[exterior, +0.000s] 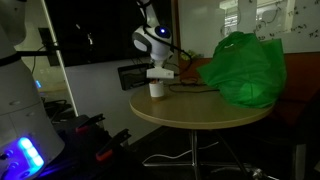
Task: Put the marker in the mug
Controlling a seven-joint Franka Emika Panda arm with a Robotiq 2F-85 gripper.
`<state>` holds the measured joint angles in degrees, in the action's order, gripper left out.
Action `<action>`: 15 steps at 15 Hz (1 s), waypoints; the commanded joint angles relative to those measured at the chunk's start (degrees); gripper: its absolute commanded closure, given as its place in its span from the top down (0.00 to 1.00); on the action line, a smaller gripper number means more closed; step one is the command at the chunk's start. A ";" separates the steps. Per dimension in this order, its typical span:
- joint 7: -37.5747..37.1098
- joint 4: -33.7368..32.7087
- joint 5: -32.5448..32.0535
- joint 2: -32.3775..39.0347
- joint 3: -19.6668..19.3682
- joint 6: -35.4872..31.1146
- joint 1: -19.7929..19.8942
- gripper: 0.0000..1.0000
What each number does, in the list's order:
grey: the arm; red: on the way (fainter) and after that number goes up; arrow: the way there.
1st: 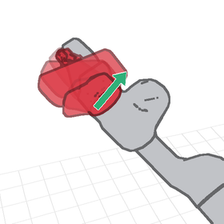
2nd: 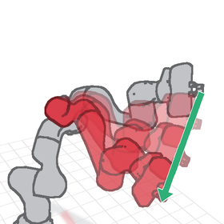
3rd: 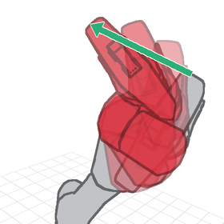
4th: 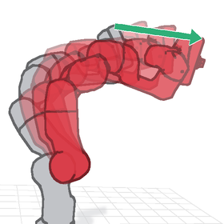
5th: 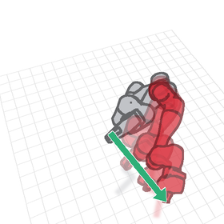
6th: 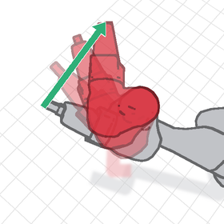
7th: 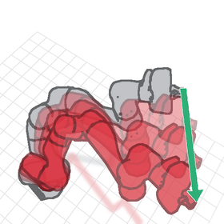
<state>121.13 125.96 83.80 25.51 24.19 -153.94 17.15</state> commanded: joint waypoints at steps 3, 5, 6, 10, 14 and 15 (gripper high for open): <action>-8.39 2.57 -12.29 -2.12 -1.64 1.63 -0.91 0.84; -11.85 2.75 -16.28 -3.08 -1.85 2.62 -0.59 0.97; -14.43 2.93 -19.11 -3.66 -2.30 3.72 -0.61 1.00; -22.71 2.32 -24.97 -7.70 -12.87 13.44 -8.14 1.00; -36.84 2.10 -41.23 -10.65 -18.94 19.16 -12.31 1.00; -40.10 1.98 -45.60 -11.24 -19.63 20.00 -12.69 1.00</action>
<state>90.24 127.26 48.24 16.60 7.92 -136.76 7.27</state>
